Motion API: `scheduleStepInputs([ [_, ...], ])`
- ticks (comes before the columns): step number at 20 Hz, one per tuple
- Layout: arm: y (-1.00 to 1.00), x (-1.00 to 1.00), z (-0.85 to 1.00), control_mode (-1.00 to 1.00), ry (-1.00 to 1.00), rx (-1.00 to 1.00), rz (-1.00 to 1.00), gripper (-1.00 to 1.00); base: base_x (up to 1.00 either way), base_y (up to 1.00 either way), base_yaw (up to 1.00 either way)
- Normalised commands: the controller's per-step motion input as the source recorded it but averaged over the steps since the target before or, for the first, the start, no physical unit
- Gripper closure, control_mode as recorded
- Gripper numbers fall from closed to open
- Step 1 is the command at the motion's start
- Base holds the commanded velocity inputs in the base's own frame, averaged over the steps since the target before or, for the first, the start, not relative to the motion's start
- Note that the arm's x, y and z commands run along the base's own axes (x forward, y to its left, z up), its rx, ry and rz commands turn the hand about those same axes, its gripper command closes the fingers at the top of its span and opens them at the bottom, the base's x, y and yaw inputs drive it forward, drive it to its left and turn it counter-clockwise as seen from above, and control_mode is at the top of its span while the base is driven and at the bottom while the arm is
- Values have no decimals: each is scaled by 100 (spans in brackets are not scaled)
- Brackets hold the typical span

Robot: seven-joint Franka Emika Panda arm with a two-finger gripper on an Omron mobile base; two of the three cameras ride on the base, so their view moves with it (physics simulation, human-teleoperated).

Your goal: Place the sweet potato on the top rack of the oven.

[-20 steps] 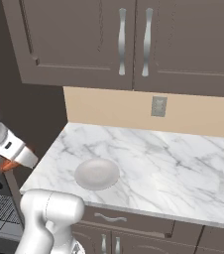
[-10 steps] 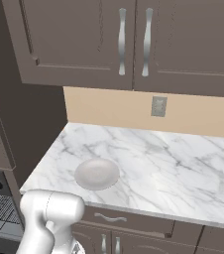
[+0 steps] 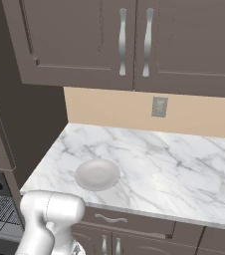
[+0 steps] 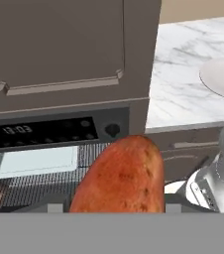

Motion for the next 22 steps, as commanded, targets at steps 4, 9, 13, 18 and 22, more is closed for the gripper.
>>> scheduleStepInputs([
  [4, 100, -14, -70, -100, -1, 0, 4, 100, 0, 0, 0],
  [9, 100, 0, -79, -100, 0, 0, 0, 100, 0, 0, 0],
  [13, 96, 9, -80, -100, -3, 0, 0, 100, 0, 0, 0],
  [18, 92, 31, -87, -100, 0, -3, 0, 100, 0, 0, 0],
  [22, 69, 49, -58, -100, -1, -6, 0, 100, 0, 0, 0],
])
